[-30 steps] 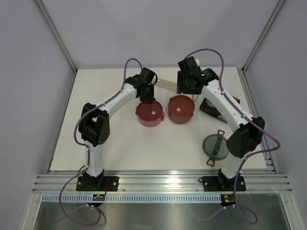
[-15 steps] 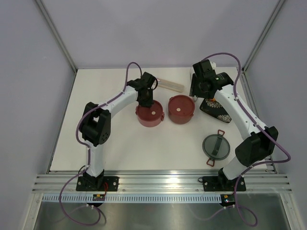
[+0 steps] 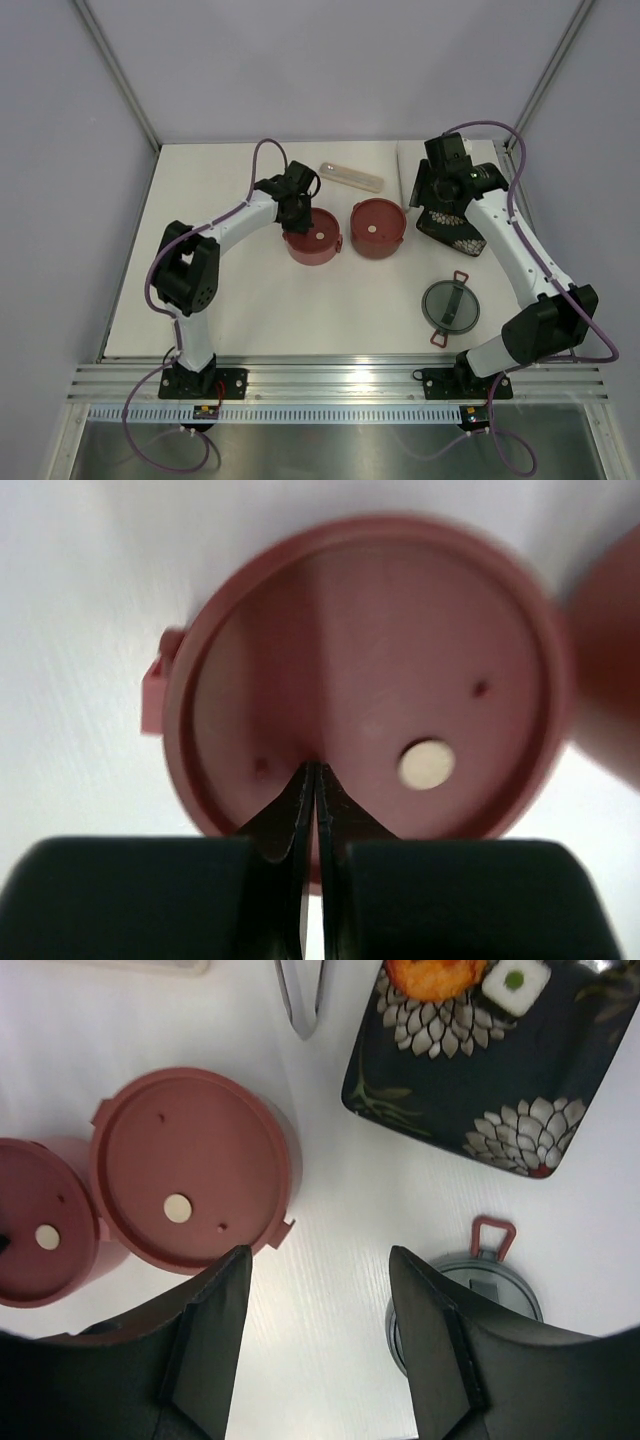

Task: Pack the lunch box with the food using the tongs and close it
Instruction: Close the box lid on the packing box.

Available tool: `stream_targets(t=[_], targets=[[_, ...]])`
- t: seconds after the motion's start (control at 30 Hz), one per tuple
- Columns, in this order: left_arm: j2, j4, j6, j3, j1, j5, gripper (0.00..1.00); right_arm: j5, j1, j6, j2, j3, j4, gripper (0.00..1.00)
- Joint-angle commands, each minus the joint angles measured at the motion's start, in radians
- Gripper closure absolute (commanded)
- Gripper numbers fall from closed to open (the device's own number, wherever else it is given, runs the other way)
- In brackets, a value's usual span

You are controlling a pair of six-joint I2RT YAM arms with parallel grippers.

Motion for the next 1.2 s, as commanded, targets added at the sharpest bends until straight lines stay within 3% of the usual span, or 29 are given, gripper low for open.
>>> stream_targets(t=[0.0, 0.37, 0.6, 0.77, 0.9, 1.0, 1.17], targets=[[0.046, 0.033, -0.014, -0.018, -0.003, 0.03, 0.97, -0.069, -0.032, 0.027, -0.048, -0.07, 0.032, 0.35], [-0.147, -0.065, 0.045, 0.081, -0.005, -0.076, 0.95, -0.134, -0.077, 0.028, -0.111, -0.239, 0.047, 0.34], [-0.233, -0.065, 0.049, 0.063, 0.011, -0.096, 0.91, -0.184, -0.08, 0.028, -0.116, -0.293, 0.053, 0.34], [-0.206, -0.087, 0.039, 0.069, 0.07, -0.068, 0.72, -0.243, -0.08, 0.027, -0.05, -0.247, 0.089, 0.34], [-0.229, -0.074, 0.036, 0.043, 0.104, -0.065, 0.63, -0.27, -0.08, 0.008, 0.046, -0.153, 0.129, 0.33], [-0.252, -0.07, 0.033, 0.025, 0.136, -0.054, 0.62, -0.29, -0.072, -0.009, 0.148, -0.043, 0.118, 0.34], [-0.236, -0.062, 0.055, 0.014, 0.169, -0.004, 0.44, -0.24, 0.055, -0.03, 0.225, 0.086, 0.087, 0.33]])
